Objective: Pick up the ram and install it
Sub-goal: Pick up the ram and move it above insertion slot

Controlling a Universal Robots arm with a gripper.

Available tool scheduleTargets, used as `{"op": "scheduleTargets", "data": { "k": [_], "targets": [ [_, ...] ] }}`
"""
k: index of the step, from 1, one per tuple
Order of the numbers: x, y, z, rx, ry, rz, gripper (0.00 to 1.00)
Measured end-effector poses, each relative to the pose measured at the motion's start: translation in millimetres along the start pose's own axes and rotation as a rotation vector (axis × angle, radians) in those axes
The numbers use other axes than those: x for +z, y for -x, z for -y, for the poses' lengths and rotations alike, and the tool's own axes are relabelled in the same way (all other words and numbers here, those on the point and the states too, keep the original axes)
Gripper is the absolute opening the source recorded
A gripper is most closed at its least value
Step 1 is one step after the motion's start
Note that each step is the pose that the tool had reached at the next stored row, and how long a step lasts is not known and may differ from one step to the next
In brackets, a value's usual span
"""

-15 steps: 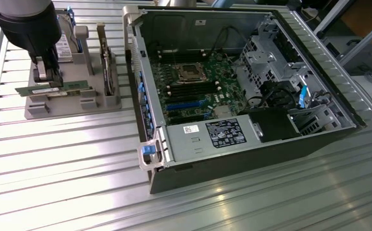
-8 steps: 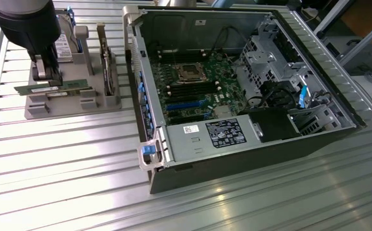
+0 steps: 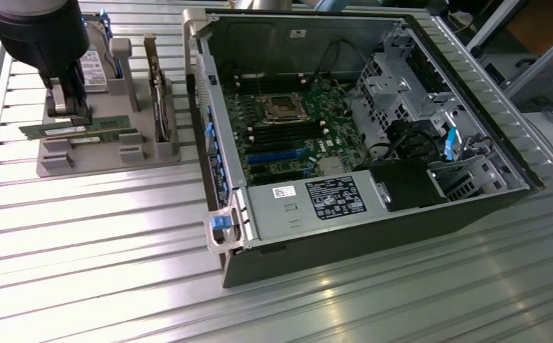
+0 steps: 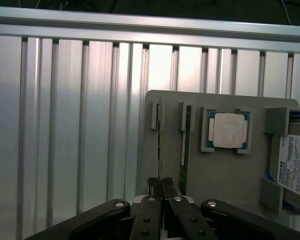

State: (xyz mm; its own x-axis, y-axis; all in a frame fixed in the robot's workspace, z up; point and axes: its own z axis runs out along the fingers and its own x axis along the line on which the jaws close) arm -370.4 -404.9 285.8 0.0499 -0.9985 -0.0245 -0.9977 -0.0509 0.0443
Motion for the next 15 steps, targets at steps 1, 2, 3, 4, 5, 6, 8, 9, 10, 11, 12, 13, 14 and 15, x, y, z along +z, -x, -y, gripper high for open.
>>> {"op": "scheduleTargets", "data": {
  "k": [1, 2, 3, 4, 5, 6, 8, 9, 10, 11, 12, 13, 14, 15],
  "targets": [
    [-0.3, 0.0, 0.0, 0.000, 0.0001, 0.0000, 0.12],
    [-0.7, 0.0, 0.0, 0.000, 0.0000, 0.0000, 0.12],
    [-1.1, 0.0, -0.1, 0.000, 0.0000, 0.0000, 0.12],
    [-1.7, 0.0, -0.1, 0.000, 0.0001, -0.0001, 0.12],
    [-2.5, 0.1, -0.1, 0.000, 0.0001, 0.0000, 0.12],
    [-3.0, 0.1, -0.1, 0.000, 0.0001, -0.0001, 0.12],
    [-4.0, 0.1, -0.2, 0.000, 0.0000, 0.0000, 0.12],
    [-4.8, 0.1, -0.2, 0.000, 0.0001, -0.0001, 0.12],
    [-5.6, 0.1, -0.3, 0.000, 0.0000, 0.0000, 0.12],
    [-6.2, 0.1, -0.3, 0.000, 0.0000, 0.0000, 0.12],
    [-7.0, 0.2, -0.3, 0.000, 0.0001, 0.0000, 0.12],
    [-7.4, 0.2, -0.3, 0.000, 0.0000, 0.0000, 0.12],
    [-7.9, 0.2, -0.4, 0.000, 0.0000, 0.0000, 0.12],
    [-8.3, 0.2, -0.4, 0.000, 0.0001, -0.0001, 0.12]
  ]
}}
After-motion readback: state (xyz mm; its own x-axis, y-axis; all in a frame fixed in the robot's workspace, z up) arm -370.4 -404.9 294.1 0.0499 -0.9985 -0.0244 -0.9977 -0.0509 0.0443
